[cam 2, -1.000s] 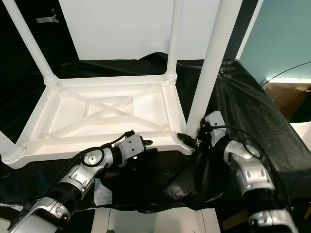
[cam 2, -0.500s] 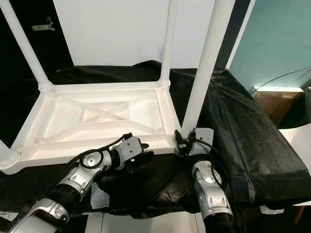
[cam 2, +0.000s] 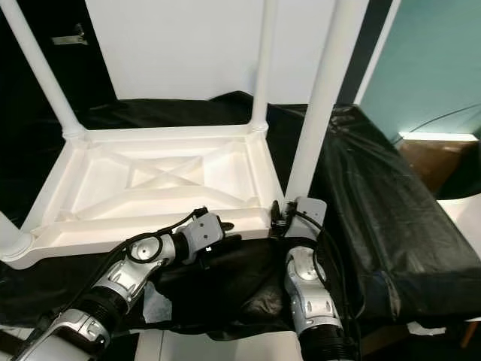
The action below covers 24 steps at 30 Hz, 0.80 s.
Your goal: Building children table
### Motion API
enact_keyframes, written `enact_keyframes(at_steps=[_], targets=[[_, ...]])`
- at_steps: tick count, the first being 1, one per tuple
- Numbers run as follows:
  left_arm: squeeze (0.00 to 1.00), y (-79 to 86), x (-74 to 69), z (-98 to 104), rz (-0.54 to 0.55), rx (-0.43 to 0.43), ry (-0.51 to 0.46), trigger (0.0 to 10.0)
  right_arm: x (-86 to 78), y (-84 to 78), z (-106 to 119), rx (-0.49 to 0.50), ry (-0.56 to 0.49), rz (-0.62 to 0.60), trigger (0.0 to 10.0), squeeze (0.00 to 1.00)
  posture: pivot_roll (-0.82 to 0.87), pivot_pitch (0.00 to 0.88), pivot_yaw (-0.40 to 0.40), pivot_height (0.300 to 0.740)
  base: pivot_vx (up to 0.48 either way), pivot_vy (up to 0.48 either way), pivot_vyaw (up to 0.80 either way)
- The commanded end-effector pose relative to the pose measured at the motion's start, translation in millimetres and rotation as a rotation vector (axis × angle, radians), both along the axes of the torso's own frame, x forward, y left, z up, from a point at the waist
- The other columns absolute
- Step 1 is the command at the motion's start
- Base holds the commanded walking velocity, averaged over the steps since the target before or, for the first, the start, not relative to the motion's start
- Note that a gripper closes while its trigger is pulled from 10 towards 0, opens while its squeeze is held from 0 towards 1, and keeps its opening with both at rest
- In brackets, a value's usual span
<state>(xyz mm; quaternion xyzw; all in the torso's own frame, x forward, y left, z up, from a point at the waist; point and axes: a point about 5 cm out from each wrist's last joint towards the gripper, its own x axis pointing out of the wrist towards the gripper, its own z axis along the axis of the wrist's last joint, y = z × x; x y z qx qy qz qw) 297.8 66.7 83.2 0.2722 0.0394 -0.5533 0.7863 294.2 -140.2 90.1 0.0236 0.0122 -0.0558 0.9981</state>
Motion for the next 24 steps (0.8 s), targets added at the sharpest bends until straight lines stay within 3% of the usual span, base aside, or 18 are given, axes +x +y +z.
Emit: enact_keyframes(at_steps=[1, 8, 13, 14, 15, 16, 19, 20, 21, 22, 23, 24], targets=[[0.00, 7.7, -17.6, -36, -0.040, 0.139, 0.139, 10.0, -3.4, -4.7, -9, -0.045, 0.039, 0.004, 10.0, 0.00, 0.01, 0.014, -0.041, 0.740, 0.000, 0.000, 0.00], [0.00, 6.7, -18.4, -37, -0.040, 0.137, 0.141, 10.0, -2.6, -9.7, 1, -0.148, -0.023, 0.074, 10.0, 0.00, 0.00, 0.016, -0.044, 0.740, 0.000, 0.000, 0.00], [0.00, 1.5, -19.1, -32, -0.037, 0.065, 0.142, 10.0, -9.9, -21.9, -3, -0.203, -0.006, 0.078, 10.0, 0.00, -0.02, 0.021, -0.045, 0.740, 0.000, 0.000, 0.00], [0.58, -3.9, -19.0, -21, -0.044, -0.041, 0.158, 10.0, -13.2, -24.0, -6, -0.211, 0.004, 0.071, 10.0, 0.00, -0.02, 0.027, -0.045, 0.740, 0.000, 0.000, 0.00], [0.58, -3.9, -19.0, -21, -0.044, -0.041, 0.158, 10.0, -13.2, -24.0, -6, -0.211, 0.004, 0.071, 10.0, 0.00, -0.02, 0.027, -0.045, 0.740, 0.000, 0.000, 0.00], [1.00, -8.6, -19.8, -9, -0.061, -0.151, 0.170, 10.0, -16.1, -25.0, -8, -0.216, 0.010, 0.064, 10.0, 0.00, -0.03, 0.032, -0.043, 0.740, 0.000, 0.000, 0.00], [1.00, -8.6, -19.8, -9, -0.061, -0.151, 0.170, 10.0, -16.1, -25.0, -8, -0.216, 0.010, 0.064, 10.0, 0.00, -0.03, 0.032, -0.043, 0.740, 0.000, 0.000, 0.00], [1.00, -12.3, -20.8, 2, -0.080, -0.246, 0.169, 10.0, -18.7, -25.5, -10, -0.217, 0.017, 0.058, 10.0, 0.00, -0.03, 0.034, -0.037, 0.740, 0.000, 0.000, 0.00], [0.35, -15.4, -23.6, 32, -0.107, -0.527, 0.220, 10.0, -23.1, -22.4, -15, -0.206, 0.036, 0.084, 10.0, 0.00, -0.04, 0.036, -0.030, 0.740, 0.000, 0.000, 0.00], [0.35, -15.4, -23.6, 32, -0.107, -0.527, 0.220, 10.0, -23.1, -22.4, -15, -0.206, 0.036, 0.084, 10.0, 0.00, -0.04, 0.036, -0.030, 0.740, 0.000, 0.000, 0.00], [0.00, -12.0, -27.2, 53, -0.132, -0.725, 0.275, 10.0, -26.0, -20.7, -15, -0.220, 0.034, 0.104, 10.0, 0.00, -0.05, 0.034, -0.027, 0.740, 0.000, 0.000, 0.00], [0.00, -10.6, -28.0, 59, -0.133, -0.775, 0.290, 10.0, -27.0, -21.0, -16, -0.222, 0.036, 0.103, 10.0, 0.00, -0.05, 0.034, -0.026, 0.740, 0.000, 0.000, 0.00]])
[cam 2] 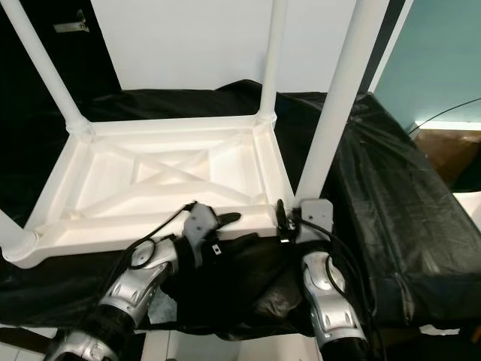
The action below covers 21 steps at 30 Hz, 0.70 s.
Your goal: Building children table
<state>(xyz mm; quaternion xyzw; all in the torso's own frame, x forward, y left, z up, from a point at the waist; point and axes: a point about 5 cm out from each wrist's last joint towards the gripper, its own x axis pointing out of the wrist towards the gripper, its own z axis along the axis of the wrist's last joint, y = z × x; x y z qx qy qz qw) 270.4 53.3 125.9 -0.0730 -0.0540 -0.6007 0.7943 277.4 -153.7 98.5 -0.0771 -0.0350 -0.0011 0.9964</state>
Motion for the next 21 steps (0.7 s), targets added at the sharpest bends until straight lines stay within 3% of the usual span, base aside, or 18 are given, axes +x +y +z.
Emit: enact_keyframes(at_steps=[1, 4, 7, 10, 13, 17, 21], targets=[[0.00, 2.8, -0.6, 16, -0.034, -0.111, 0.017, 10.0, -10.2, -7.5, -24, -0.023, 0.119, -0.020, 10.0, 0.00, -0.05, 0.034, -0.026, 0.740, 0.000, 0.000, 0.00], [0.00, 7.4, -1.7, 24, -0.007, -0.221, 0.065, 10.0, -13.1, -9.4, -26, -0.030, 0.124, -0.032, 10.0, 0.00, -0.05, 0.030, -0.022, 0.740, 0.000, 0.000, 0.00], [0.00, 9.7, -1.7, 26, 0.011, -0.265, 0.087, 10.0, -13.9, -10.2, -26, -0.032, 0.126, -0.037, 10.0, 0.00, -0.05, 0.030, -0.021, 0.740, 0.000, 0.000, 0.00], [0.00, 17.5, 2.7, 22, 0.148, -0.354, 0.177, 10.0, -15.0, -11.7, -27, -0.032, 0.129, -0.062, 10.0, 0.00, -0.04, 0.023, -0.012, 0.740, 0.000, 0.000, 0.00], [0.00, 20.4, 4.9, 17, 0.209, -0.356, 0.209, 10.0, -14.8, -11.8, -27, -0.033, 0.127, -0.070, 10.0, 0.00, -0.04, 0.021, -0.009, 0.740, 0.000, 0.000, 0.00], [0.00, 38.1, 6.7, -1, 0.407, -0.382, 0.334, 10.0, -13.4, -14.2, -22, -0.055, 0.099, -0.116, 10.0, 0.00, -0.03, 0.016, 0.004, 0.740, 0.000, 0.000, 0.00], [0.00, 45.3, 3.9, -4, 0.465, -0.403, 0.360, 10.0, -15.0, -15.7, -19, -0.052, 0.082, -0.136, 10.0, 0.00, -0.03, 0.018, 0.000, 0.740, 0.000, 0.000, 0.00]])
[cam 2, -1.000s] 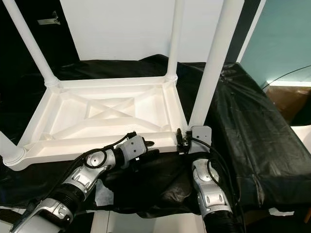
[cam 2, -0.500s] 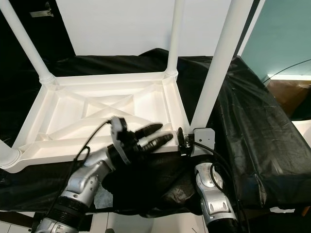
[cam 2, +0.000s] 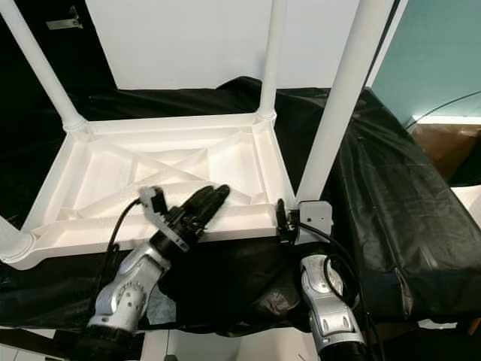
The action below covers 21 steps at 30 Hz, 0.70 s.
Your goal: Building children table
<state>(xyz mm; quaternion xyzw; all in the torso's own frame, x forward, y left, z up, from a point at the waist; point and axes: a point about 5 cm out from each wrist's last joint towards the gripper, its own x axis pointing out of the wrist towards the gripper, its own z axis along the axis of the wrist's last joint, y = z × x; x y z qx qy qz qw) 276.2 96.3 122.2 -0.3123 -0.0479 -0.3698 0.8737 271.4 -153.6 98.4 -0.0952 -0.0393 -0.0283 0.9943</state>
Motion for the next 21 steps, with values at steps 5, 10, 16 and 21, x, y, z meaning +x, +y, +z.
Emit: enact_keyframes(at_steps=[5, 10, 16, 21], targets=[[0.00, 14.5, -7.2, -6, 0.133, 0.010, 0.055, 10.0, -17.3, -20.0, -18, 0.001, 0.092, -0.128, 10.0, 0.00, -0.02, 0.028, -0.002, 0.740, 0.000, 0.000, 0.00], [0.51, 29.1, -11.4, -10, 0.230, 0.001, 0.102, 10.0, -24.5, -19.9, -20, 0.001, 0.104, -0.142, 10.0, 0.00, -0.02, 0.037, 0.004, 0.740, 0.000, 0.000, 0.00], [0.80, 48.7, -24.8, -11, 0.266, -0.011, 0.168, 10.0, -21.2, -18.7, -18, -0.015, 0.095, -0.157, 10.0, 0.00, -0.01, 0.040, 0.015, 0.740, 0.000, 0.000, 0.00], [0.00, 55.9, -33.4, -13, 0.250, 0.026, 0.156, 10.0, -19.6, -17.8, -16, -0.023, 0.085, -0.157, 10.0, 0.87, 0.00, 0.036, 0.012, 0.740, 0.000, 0.000, 0.00]])
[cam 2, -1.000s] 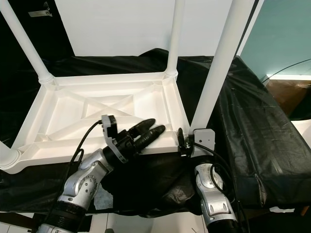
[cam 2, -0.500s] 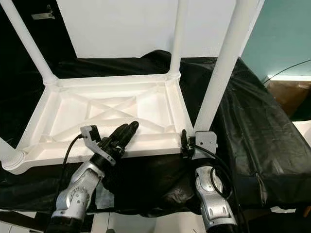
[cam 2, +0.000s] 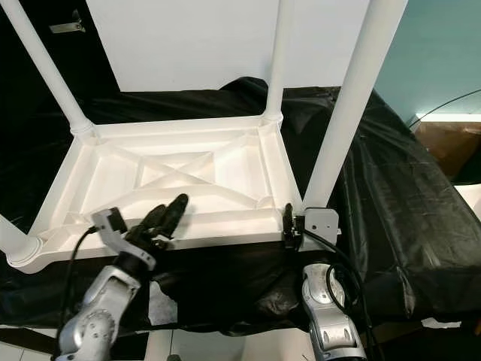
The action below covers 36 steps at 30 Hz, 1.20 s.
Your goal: Building children table
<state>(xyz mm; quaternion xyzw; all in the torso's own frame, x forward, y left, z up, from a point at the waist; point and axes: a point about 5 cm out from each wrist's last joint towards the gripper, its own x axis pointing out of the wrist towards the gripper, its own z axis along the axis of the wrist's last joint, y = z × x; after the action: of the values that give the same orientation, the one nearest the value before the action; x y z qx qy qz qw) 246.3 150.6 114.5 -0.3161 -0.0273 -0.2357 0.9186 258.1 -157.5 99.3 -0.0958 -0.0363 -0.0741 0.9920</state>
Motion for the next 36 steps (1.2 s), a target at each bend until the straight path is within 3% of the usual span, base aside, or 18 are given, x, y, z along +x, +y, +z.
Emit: enact_keyframes(at_steps=[1, 2, 7, 8, 9, 10, 12, 13, 14, 16, 22, 25, 29, 31, 35, 36], targets=[[0.00, 1.6, -3.5, -5, -0.005, -0.002, 0.029, 10.0, -6.3, -14.0, -17, -0.021, 0.089, -0.066, 10.0, 0.87, 0.00, 0.036, 0.012, 0.740, 0.000, 0.000, 0.00], [0.00, 3.5, -9.2, -4, -0.015, 0.015, 0.019, 10.0, -5.4, -13.1, -16, -0.020, 0.085, -0.056, 10.0, 1.00, 0.00, 0.034, 0.009, 0.740, 0.000, 0.000, 0.00], [0.00, 7.2, -13.1, -3, 0.026, 0.084, -0.016, 10.0, -4.4, -11.1, -14, 0.003, 0.074, -0.030, 10.0, 1.00, 0.01, 0.033, 0.005, 0.740, 0.000, 0.000, 0.00], [0.00, 10.7, -14.2, -1, 0.077, 0.213, -0.067, 10.0, -4.5, -9.1, -12, 0.038, 0.069, 0.000, 10.0, 0.00, 0.01, 0.034, 0.002, 0.740, 0.000, 0.000, 0.00], [0.00, 12.2, -15.2, 1, 0.107, 0.304, -0.107, 10.0, -4.7, -7.8, -11, 0.062, 0.065, 0.021, 10.0, 0.00, 0.01, 0.034, 0.002, 0.740, 0.000, 0.000, 0.00], [0.00, 12.2, -15.2, 1, 0.107, 0.304, -0.107, 10.0, -4.7, -7.8, -11, 0.062, 0.065, 0.021, 10.0, 0.00, 0.01, 0.034, 0.002, 0.740, 0.000, 0.000, 0.00], [0.00, 12.4, -18.1, 4, 0.131, 0.448, -0.170, 10.0, -5.6, -8.3, -8, 0.083, 0.056, 0.042, 10.0, 0.00, 0.01, 0.036, -0.001, 0.740, 0.000, 0.000, 0.00], [0.00, 12.4, -18.1, 4, 0.131, 0.448, -0.170, 10.0, -5.6, -8.3, -8, 0.083, 0.056, 0.042, 10.0, 0.00, 0.01, 0.036, -0.001, 0.740, 0.000, 0.000, 0.00], [0.00, 15.3, -17.6, 4, 0.172, 0.553, -0.175, 10.0, -5.7, -9.6, -6, 0.074, 0.052, 0.049, 10.0, 0.00, 0.01, 0.038, 0.001, 0.740, 0.000, 0.000, 0.00], [0.00, 18.4, -19.0, 9, 0.210, 0.642, -0.197, 10.0, -5.1, -10.7, -2, 0.094, 0.047, 0.065, 10.0, 0.00, 0.01, 0.042, 0.000, 0.740, 0.000, 0.000, 0.00], [0.00, 25.0, -26.8, 10, 0.246, 0.609, -0.115, 10.0, 2.9, -5.5, 5, 0.117, 0.039, 0.101, 10.0, 0.00, 0.02, 0.047, 0.004, 0.740, 0.000, 0.000, 0.00], [0.00, 31.1, -30.5, 4, 0.318, 0.608, -0.064, 10.0, 8.7, -3.5, 8, 0.125, 0.032, 0.103, 10.0, 0.00, 0.02, 0.046, 0.003, 0.740, 0.000, 0.000, 0.00], [0.00, 30.1, -32.1, 3, 0.331, 0.600, -0.062, 10.0, 12.0, -5.0, 6, 0.113, 0.043, 0.076, 10.0, 0.00, 0.04, 0.047, 0.002, 0.740, 0.000, 0.000, 0.00], [0.00, 29.2, -35.3, 5, 0.295, 0.601, -0.086, 10.0, 12.9, -5.5, 5, 0.116, 0.050, 0.071, 10.0, 0.00, 0.05, 0.049, -0.003, 0.740, 0.000, 0.000, 0.00], [0.00, 21.5, -51.4, 6, -0.064, 0.594, -0.140, 10.0, 16.1, -4.5, 3, 0.129, 0.070, 0.077, 10.0, 0.00, 0.07, 0.053, -0.019, 0.740, 0.000, 0.000, 0.00], [0.00, 21.5, -51.4, 6, -0.064, 0.594, -0.140, 10.0, 16.1, -4.5, 3, 0.129, 0.070, 0.077, 10.0, 0.00, 0.07, 0.053, -0.019, 0.740, 0.000, 0.000, 0.00]])
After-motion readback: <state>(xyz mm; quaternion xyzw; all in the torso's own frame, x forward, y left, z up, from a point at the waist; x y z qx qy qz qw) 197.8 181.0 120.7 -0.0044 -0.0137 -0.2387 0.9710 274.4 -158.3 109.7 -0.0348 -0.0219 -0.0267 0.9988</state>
